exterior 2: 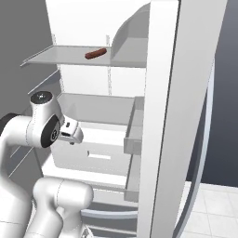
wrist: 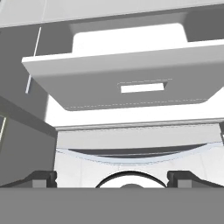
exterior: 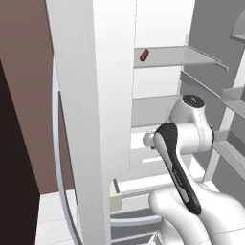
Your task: Retrieve the sausage and cheese from the fridge and place them on the cutting board on the counter.
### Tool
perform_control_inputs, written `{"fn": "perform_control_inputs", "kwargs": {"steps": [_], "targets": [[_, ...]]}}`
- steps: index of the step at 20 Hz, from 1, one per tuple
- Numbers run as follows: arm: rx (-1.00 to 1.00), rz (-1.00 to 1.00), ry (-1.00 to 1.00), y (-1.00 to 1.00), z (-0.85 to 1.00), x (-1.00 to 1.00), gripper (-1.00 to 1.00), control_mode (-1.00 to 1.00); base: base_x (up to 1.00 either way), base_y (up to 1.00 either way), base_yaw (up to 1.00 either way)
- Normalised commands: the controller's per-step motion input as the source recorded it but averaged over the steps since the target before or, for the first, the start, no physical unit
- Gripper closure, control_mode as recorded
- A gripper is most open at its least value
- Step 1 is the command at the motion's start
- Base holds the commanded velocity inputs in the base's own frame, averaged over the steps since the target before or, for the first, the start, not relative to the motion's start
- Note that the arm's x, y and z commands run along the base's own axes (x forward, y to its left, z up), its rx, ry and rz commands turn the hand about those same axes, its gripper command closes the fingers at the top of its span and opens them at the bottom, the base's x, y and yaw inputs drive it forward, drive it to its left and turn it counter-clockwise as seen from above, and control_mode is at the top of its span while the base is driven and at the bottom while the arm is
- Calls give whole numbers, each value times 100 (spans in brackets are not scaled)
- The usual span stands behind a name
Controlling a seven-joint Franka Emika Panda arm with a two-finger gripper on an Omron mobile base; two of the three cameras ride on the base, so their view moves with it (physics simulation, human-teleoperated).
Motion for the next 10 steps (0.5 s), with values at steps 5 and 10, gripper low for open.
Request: {"fn": "perform_control_inputs", "kwargs": {"steps": [5, 10], "targets": [[0, 0, 0, 0, 0, 0, -100, 100, 0, 0, 0], [0, 0, 0, 0, 0, 0, -100, 100, 0, 0, 0]]}}
